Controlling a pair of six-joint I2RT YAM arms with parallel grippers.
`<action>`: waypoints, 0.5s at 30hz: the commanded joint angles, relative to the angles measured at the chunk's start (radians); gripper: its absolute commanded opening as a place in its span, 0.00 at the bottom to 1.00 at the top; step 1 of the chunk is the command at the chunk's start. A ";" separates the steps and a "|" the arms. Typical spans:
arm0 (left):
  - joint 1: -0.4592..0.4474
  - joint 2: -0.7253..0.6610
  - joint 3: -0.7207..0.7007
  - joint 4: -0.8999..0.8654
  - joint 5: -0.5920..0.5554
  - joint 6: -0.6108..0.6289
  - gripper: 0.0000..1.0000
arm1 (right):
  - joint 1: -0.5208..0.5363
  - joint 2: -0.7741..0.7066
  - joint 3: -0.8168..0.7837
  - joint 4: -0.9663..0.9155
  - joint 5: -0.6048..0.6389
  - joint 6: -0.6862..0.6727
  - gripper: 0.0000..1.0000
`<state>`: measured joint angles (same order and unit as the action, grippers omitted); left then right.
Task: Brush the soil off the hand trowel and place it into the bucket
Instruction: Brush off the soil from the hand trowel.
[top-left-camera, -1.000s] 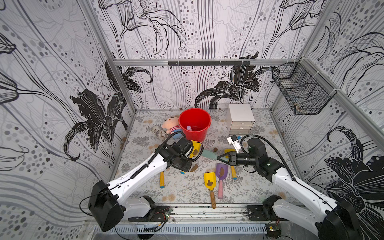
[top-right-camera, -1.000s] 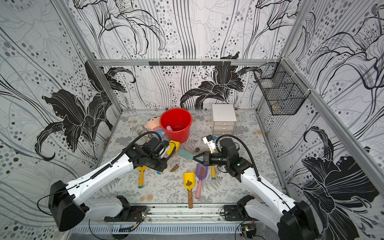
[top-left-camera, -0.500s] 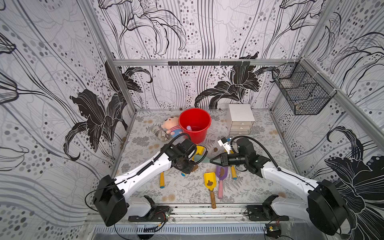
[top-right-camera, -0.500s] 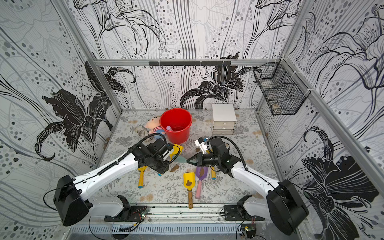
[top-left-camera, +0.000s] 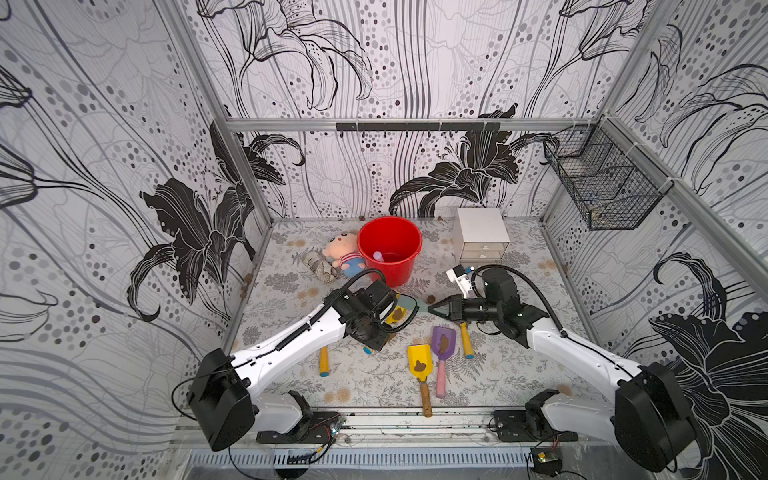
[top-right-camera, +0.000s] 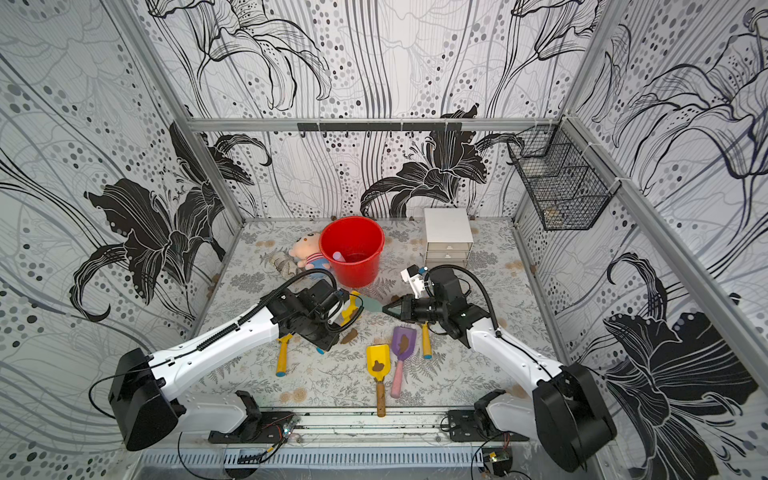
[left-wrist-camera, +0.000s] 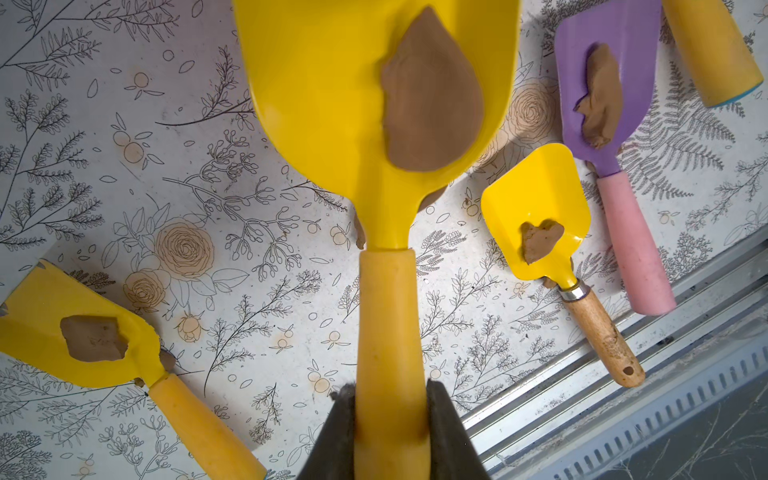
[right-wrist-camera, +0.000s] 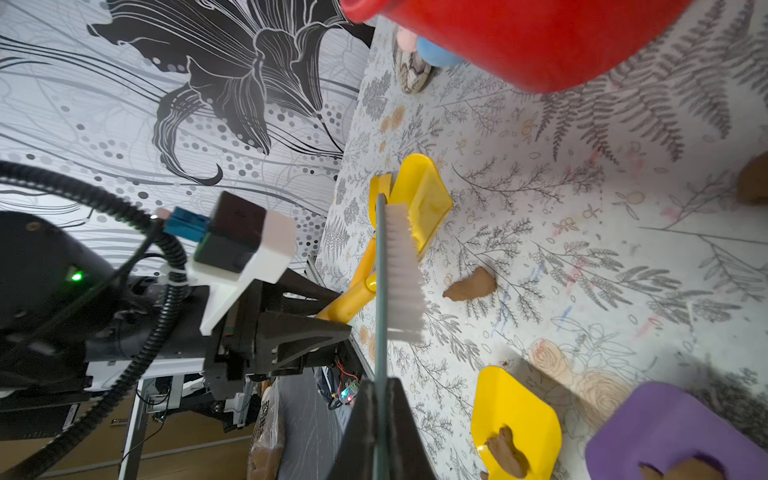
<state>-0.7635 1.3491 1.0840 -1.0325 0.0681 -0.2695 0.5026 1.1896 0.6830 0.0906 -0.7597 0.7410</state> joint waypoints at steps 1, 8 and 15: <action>-0.002 -0.007 0.002 0.032 -0.022 0.001 0.00 | 0.012 -0.045 -0.026 0.017 -0.008 0.021 0.00; -0.002 0.004 0.014 0.035 -0.013 0.002 0.00 | 0.095 0.000 -0.043 0.051 0.025 0.032 0.00; -0.002 0.001 0.006 0.037 0.000 0.003 0.00 | 0.121 0.090 0.009 0.061 0.020 0.005 0.00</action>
<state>-0.7635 1.3495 1.0836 -1.0340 0.0685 -0.2699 0.6235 1.2663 0.6559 0.1463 -0.7437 0.7685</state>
